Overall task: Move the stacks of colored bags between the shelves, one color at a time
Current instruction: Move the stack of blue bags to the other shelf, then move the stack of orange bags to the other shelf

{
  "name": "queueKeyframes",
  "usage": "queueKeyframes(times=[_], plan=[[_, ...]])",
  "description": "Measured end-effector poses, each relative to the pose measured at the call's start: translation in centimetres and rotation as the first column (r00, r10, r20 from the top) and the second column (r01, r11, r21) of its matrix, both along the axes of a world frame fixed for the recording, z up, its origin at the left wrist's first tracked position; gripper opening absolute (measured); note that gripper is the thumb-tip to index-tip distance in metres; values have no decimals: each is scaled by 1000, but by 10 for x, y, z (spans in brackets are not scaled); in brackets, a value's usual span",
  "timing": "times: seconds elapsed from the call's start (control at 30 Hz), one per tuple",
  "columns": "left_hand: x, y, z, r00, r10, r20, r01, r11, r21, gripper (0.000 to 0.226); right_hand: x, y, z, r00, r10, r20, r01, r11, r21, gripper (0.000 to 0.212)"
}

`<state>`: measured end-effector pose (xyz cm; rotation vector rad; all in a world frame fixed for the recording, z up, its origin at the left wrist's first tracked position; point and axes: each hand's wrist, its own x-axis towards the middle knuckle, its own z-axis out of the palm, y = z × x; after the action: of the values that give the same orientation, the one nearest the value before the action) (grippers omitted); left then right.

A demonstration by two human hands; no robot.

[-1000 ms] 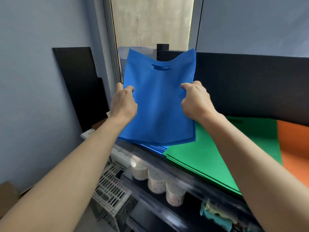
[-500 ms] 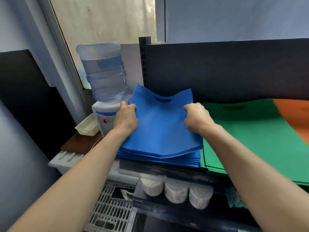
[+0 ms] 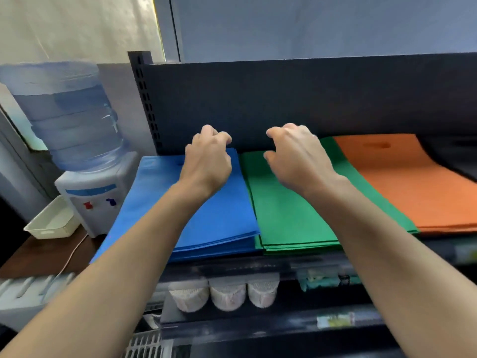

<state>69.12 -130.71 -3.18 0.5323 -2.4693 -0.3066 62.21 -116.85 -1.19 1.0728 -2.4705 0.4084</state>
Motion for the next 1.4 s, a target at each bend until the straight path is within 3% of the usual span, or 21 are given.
queueKeyframes(times=[0.27, 0.57, 0.7, 0.87, 1.13, 1.3, 1.4], plan=[[-66, 150, 42, 905, -382, -186, 351, 919, -179, 33, -30, 140, 31, 951, -213, -223, 212, 977, -29, 27], [-156, 375, 74, 688, -664, -294, 610, 748, -261, 33, -90, 368, 49, 785, -572, -237, 556, 820, -136, 32], [-186, 484, 71, 567, -769, -297, 726, 636, -261, 35, -94, 476, 46, 671, -709, -218, 695, 703, -149, 31], [-214, 613, 69, 388, -891, -236, 862, 441, -250, 37, -85, 595, 47, 451, -874, -182, 862, 479, -163, 32], [-247, 763, 59, 126, -973, -192, 962, 168, -216, 34, -80, 727, 37, 126, -981, -145, 981, 145, -128, 31], [-289, 833, 53, 22, -982, -190, 977, 62, -206, 35, -106, 785, 34, -6, -988, -154, 993, 13, -120, 32], [-326, 869, 54, 10, -980, -199, 979, 50, -196, 34, -137, 815, 37, -23, -988, -150, 992, -5, -123, 31]])
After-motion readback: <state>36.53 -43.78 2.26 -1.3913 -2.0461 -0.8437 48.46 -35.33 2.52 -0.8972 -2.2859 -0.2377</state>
